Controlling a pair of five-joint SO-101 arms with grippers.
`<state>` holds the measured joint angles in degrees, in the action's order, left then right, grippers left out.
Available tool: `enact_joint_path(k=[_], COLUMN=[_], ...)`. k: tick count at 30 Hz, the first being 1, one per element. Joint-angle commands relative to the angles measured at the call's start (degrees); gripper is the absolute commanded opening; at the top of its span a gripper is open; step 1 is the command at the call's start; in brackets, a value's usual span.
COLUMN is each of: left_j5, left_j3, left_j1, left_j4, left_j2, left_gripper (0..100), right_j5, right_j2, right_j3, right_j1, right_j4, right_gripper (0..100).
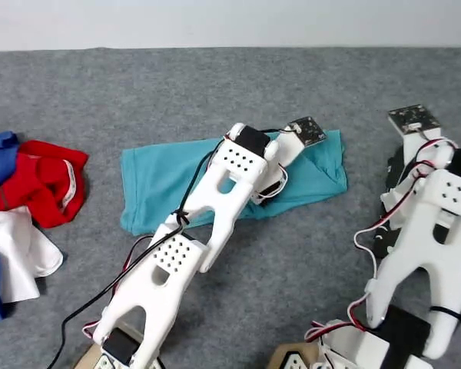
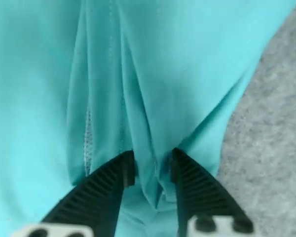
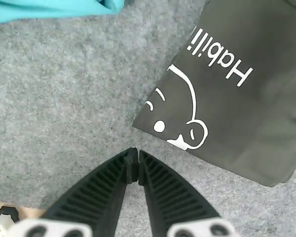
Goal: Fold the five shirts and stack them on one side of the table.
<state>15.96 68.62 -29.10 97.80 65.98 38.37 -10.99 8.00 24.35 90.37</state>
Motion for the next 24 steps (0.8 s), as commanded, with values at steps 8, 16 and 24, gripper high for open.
enact_joint_path(k=[8,16,24], left_j5=[-0.97,-6.24,-6.59], left_j3=[17.27,10.33,1.8], left_j1=[-0.97,-1.67,-2.9], left_j4=[1.23,-15.12,-25.41], left_j2=[-2.64,-2.64,-2.64], left_gripper=[13,13,13], right_j5=[-0.7,-0.7,-0.7], right_j2=[-2.24,-2.33,-2.42], right_j3=[-0.18,3.25,4.66], right_j1=[-0.57,-0.48,-0.4], right_j4=[-0.13,-0.22,-0.66], right_gripper=[1.0,1.0,1.0])
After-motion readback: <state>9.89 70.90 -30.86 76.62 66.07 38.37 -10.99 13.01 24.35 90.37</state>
